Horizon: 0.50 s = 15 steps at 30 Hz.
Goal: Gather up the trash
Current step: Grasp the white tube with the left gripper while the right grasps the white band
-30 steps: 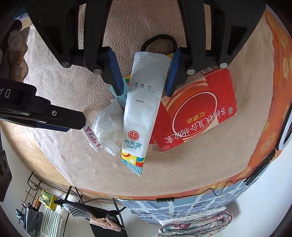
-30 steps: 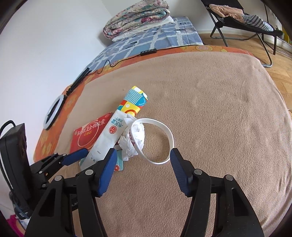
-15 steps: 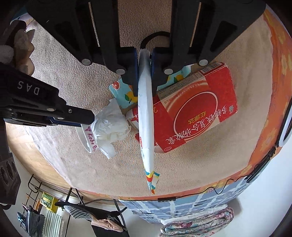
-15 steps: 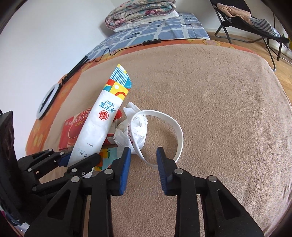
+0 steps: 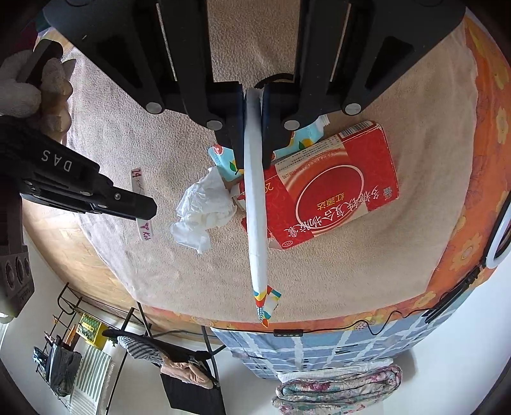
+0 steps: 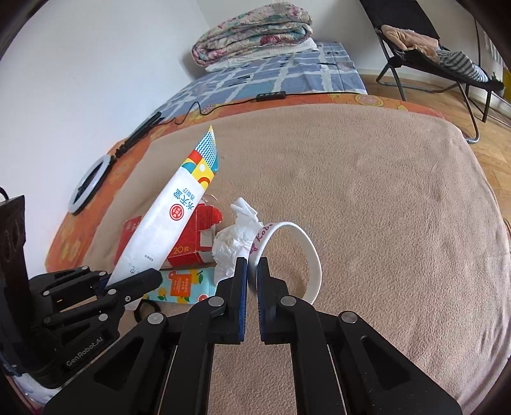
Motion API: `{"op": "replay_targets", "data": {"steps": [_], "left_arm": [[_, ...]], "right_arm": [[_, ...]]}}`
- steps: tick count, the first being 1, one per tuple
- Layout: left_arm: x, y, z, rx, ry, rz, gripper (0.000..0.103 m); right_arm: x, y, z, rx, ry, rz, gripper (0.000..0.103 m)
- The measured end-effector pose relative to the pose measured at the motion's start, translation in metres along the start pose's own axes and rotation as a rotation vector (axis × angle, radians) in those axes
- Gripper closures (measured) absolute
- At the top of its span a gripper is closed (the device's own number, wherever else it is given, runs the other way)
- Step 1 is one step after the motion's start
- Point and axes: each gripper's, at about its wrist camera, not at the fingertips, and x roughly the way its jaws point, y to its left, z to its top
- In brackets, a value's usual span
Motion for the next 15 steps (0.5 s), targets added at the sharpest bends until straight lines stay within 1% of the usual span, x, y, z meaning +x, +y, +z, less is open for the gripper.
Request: {"op": "replay_targets", "data": {"steps": [3,8,15], "left_arm": [[-0.014,0.001,-0.002,-0.001,-0.014,-0.010,0.097],[-0.041,0.001,-0.007,0.003,-0.045,-0.020,0.097],[-0.079,-0.005,-0.024,0.030,-0.067,-0.048,0.097]], "right_arm": [[-0.011,0.003,0.001,-0.002,-0.023,0.007,0.099],[-0.034,0.008,0.004,-0.004,-0.068,0.042,0.099],[-0.063,0.025,-0.004,-0.033,-0.105,0.079,0.099]]}}
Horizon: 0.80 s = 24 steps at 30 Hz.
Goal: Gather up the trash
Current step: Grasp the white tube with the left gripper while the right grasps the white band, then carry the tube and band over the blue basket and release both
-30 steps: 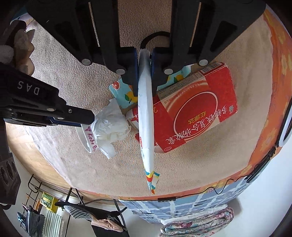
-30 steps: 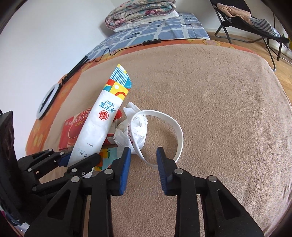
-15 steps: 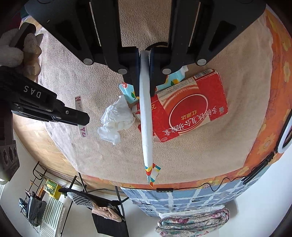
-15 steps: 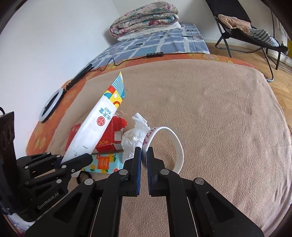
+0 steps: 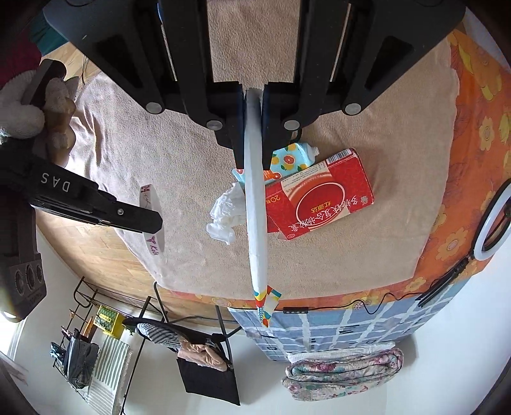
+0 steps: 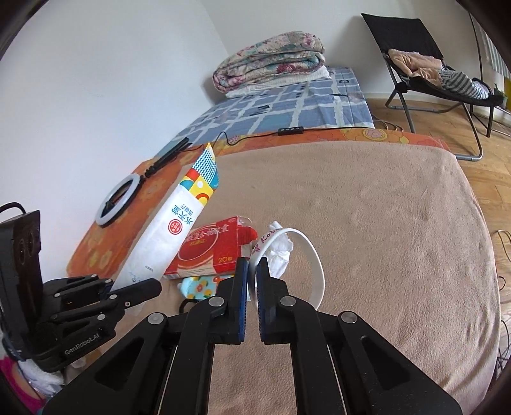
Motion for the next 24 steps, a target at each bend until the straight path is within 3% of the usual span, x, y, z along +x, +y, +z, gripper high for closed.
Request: {"op": "replay_targets", "data": {"steps": [13,24], "left_arm": [[-0.085,-0.008,-0.072,0.018,-0.034,-0.014,0.097],[-0.112,-0.013,-0.162,-0.007,-0.017,0.013,0.097]], "right_arm": [[-0.051,0.055,-0.047,-0.069,0.003,0.084,0.099],[-0.081,0.092,-0.127,-0.108,0.081,0.158,0.099]]}}
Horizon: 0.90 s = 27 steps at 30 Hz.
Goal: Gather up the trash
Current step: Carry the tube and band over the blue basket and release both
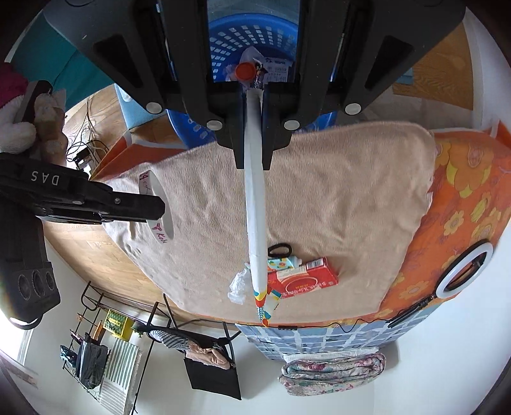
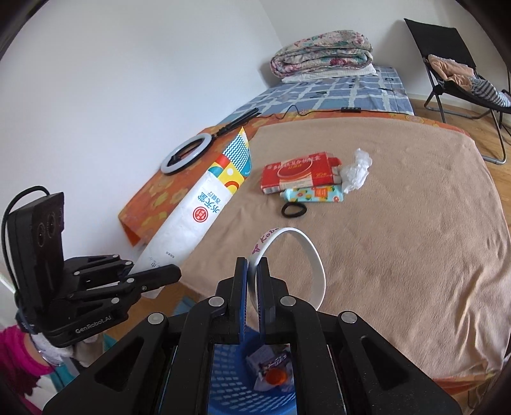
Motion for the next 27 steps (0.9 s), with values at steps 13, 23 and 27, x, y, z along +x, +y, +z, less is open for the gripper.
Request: {"op": "replay_targets", "data": {"steps": [13,23,27], "left_arm": [[0.027,-0.006,-0.056,0.015,0.058,0.031,0.097],[0.053,0.006,-0.075,-0.002,0.125,0.041,0.097],[0.066,0.009,-0.084,-0.007,0.168,0.049,0.097]], "right_arm": [[0.041,0.022,-0.075,-0.054,0.188,0.000,0.099],[0.063,0.016,-0.096,-0.046,0.254,-0.025,0.099],[0.071,0.011,-0.101,-0.021,0.278,-0.022,0.099]]}}
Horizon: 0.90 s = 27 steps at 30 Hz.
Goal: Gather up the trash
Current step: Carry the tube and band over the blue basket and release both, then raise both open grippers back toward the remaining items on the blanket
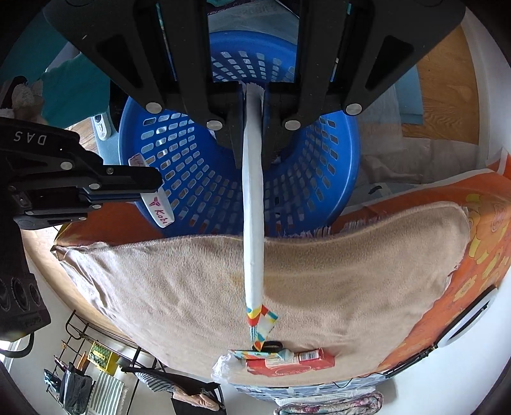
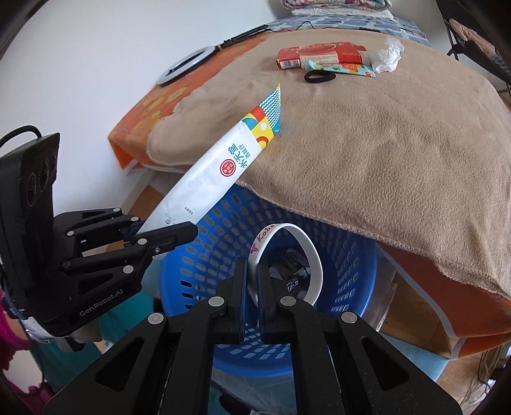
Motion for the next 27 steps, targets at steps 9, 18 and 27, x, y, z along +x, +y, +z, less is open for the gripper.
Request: {"op": "replay_targets", "data": {"steps": [9,18,27], "left_arm": [[0.016,0.009,-0.006,-0.046,0.061,0.018,0.049],[0.019,0.012,-0.008,-0.049,0.079,0.029,0.049],[0.019,0.016,-0.009,-0.069,0.082,0.034,0.036]], "right_arm": [[0.018,-0.007,-0.003,0.032,0.047,0.005,0.099],[0.028,-0.012,-0.005,0.067,0.088,-0.019,0.078],[0.025,-0.017,-0.004,0.088,0.087,-0.057,0.055]]}}
